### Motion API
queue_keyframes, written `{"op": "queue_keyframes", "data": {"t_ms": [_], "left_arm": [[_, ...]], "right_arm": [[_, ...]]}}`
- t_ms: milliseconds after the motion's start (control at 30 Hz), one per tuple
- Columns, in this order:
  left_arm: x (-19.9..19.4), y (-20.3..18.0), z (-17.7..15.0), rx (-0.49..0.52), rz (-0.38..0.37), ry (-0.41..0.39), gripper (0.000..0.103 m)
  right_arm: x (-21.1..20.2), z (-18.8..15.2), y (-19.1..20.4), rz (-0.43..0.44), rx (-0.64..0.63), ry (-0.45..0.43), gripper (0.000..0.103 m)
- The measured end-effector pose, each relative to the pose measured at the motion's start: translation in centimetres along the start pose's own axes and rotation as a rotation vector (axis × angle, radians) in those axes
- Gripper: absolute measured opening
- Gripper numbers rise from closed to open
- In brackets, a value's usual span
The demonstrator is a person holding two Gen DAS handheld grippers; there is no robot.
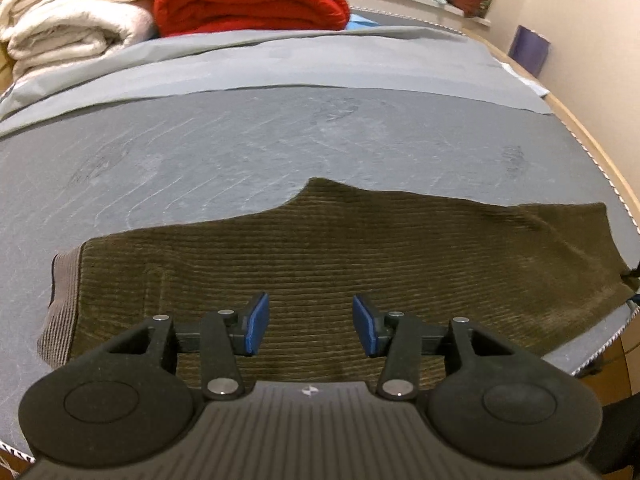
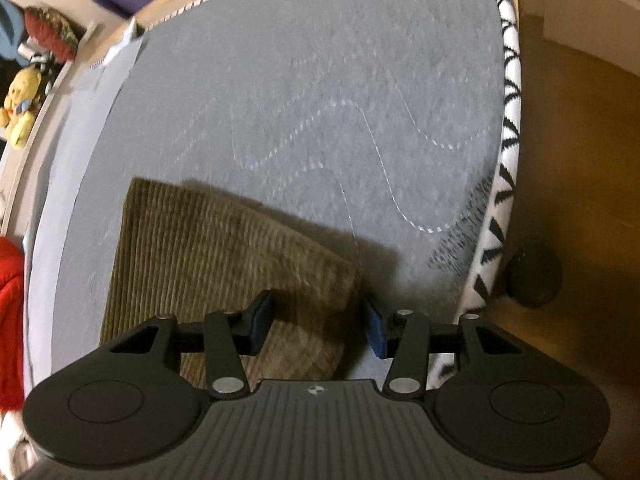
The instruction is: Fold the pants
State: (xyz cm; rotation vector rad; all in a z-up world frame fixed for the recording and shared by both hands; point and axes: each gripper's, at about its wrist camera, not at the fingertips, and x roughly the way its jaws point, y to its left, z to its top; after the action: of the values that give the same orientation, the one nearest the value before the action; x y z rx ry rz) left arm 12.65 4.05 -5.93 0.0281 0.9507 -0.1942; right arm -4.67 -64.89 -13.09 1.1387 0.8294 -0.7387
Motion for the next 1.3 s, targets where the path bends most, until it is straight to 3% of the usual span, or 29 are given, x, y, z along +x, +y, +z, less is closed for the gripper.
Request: {"op": "queue_keyframes", "data": {"t_ms": [33,67,233,333,400,500,600,700,767,833,900,967,1033,1067,1100,1167,1233,1300], "left_arm": [[0.1,0.4,0.1,-0.01,0.002,0.0,0.051],[0.0,0.8,0.2,-0.018,0.001,-0.002,0.051],[-0.2,1.8,0.7,-0.04,-0.008,-0.009,0.051],[-0.3,2.4,0.9,-0.053,-0.007,-0.013,0.051],[-0.6,2.9,1.0,-0.062,-0.012,-0.022,0.051],[-0.8,3.7,1.2,-0.075,-0.009,-0.034,0.051],[-1.1,4.6,1.2,-0.1,-0.003,-0.037,0.051],[-1.3,5.6,0.9,-0.124,0.005,-0.038,0.051],[-1.4,6.1,0.7,-0.137,0.012,-0.033,0.051],[-1.5,6.8,0.6,-0.145,0.016,-0.032,0.051],[-1.6,7.3,0.4,-0.154,0.023,-0.028,0.051],[-1.7,7.8,0.2,-0.163,0.023,-0.027,0.051],[-1.9,8.1,0.3,-0.165,0.02,-0.031,0.051],[-1.9,8.2,0.3,-0.167,0.02,-0.033,0.051],[-2.0,8.3,0.3,-0.172,0.02,-0.035,0.051],[-1.9,8.4,0.3,-0.181,0.017,-0.033,0.051],[-1.8,8.2,0.4,-0.172,0.015,-0.03,0.051],[-1.6,7.7,0.4,-0.157,0.016,-0.029,0.051]], "right_arm": [[0.0,-0.3,0.1,-0.01,0.017,-0.022,0.042],[0.0,-0.6,0.2,-0.027,0.033,-0.045,0.024],[-2.1,-2.2,2.2,-0.011,0.012,-0.178,0.019],[-5.5,-4.9,7.8,0.033,-0.232,-0.33,0.019],[-8.2,-8.5,12.8,0.087,-0.467,-0.432,0.019],[-11.4,-17.1,19.6,0.194,-0.832,-0.541,0.019],[-12.7,-28.1,23.9,0.327,-1.162,-0.603,0.019],[-11.4,-38.5,24.7,0.45,-1.446,-0.574,0.019],[-9.2,-44.5,24.1,0.5,-1.629,-0.455,0.019],[-5.6,-49.4,22.6,0.469,-1.829,-0.293,0.019],[-2.7,-52.4,20.8,0.38,-1.978,-0.176,0.02],[-2.7,-53.7,20.1,0.34,-2.044,-0.246,0.02],[-3.5,-53.7,20.9,0.316,-2.023,-0.227,0.024],[-4.0,-53.7,21.2,0.325,-2.024,-0.195,0.033],[-4.6,-53.6,21.2,0.344,-2.04,-0.17,0.041],[-6.1,-53.2,20.6,0.437,-2.08,-0.135,0.042],[-7.9,-51.5,20.5,0.587,-2.041,0.003,0.043],[-8.2,-49.9,20.9,0.597,-1.969,-0.015,0.046]]}}
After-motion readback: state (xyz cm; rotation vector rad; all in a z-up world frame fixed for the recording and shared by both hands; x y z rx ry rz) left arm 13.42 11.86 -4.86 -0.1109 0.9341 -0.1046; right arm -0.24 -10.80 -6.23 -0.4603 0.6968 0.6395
